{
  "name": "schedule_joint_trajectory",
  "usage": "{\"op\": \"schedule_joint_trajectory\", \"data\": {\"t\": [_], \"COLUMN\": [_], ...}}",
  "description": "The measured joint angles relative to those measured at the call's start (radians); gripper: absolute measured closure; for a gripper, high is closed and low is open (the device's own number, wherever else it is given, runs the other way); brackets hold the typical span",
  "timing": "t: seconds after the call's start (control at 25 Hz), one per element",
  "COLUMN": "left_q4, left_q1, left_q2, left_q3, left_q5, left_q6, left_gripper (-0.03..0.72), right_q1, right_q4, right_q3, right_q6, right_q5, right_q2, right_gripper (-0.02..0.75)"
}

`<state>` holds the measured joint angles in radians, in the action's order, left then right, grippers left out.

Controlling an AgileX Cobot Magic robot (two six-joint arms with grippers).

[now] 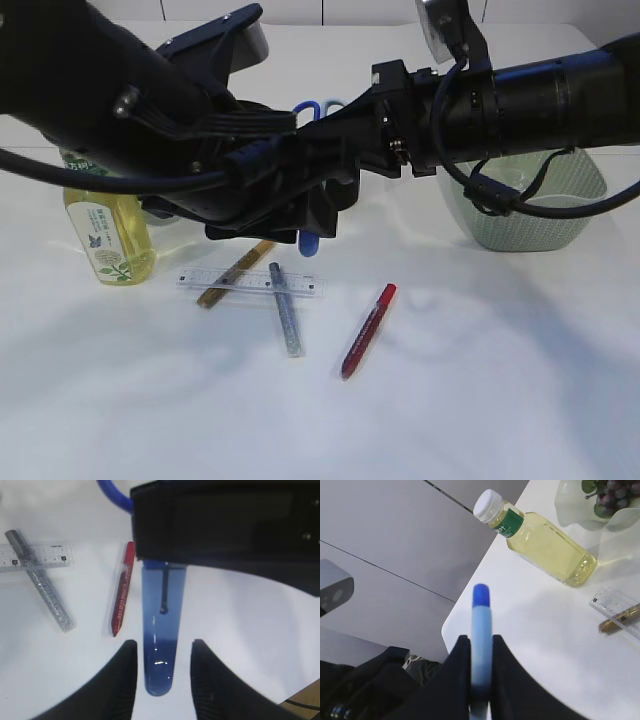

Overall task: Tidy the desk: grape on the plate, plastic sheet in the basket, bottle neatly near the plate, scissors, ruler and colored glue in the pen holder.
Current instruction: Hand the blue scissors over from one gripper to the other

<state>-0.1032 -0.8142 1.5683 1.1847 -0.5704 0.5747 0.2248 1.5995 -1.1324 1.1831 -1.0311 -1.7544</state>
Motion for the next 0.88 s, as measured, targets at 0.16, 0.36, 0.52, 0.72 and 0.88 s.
{"op": "schedule_joint_trajectory", "data": {"t": [0.16, 0.36, 0.52, 0.72, 0.88], "left_q4": [0.000, -0.002, -0.004, -0.021, -0.021], "left_q1": [0.000, 0.000, 0.000, 0.000, 0.000], "left_q2": [0.000, 0.000, 0.000, 0.000, 0.000], "left_q3": [0.000, 0.000, 0.000, 0.000, 0.030], "left_q5": [0.015, 0.017, 0.002, -0.014, -0.089], "left_q6": [0.000, 0.000, 0.000, 0.000, -0.010], "left_gripper": [0.392, 0.386, 0.385, 0.385, 0.385], "right_q1": [0.000, 0.000, 0.000, 0.000, 0.000], "right_q4": [0.000, 0.000, 0.000, -0.005, -0.014], "right_q3": [0.000, 0.000, 0.000, 0.000, 0.000], "right_q6": [0.000, 0.001, 0.004, 0.004, 0.004], "right_q5": [0.000, 0.000, 0.004, 0.017, 0.022], "right_q2": [0.000, 0.000, 0.000, 0.000, 0.000], "right_gripper": [0.657, 0.657, 0.657, 0.657, 0.657]}}
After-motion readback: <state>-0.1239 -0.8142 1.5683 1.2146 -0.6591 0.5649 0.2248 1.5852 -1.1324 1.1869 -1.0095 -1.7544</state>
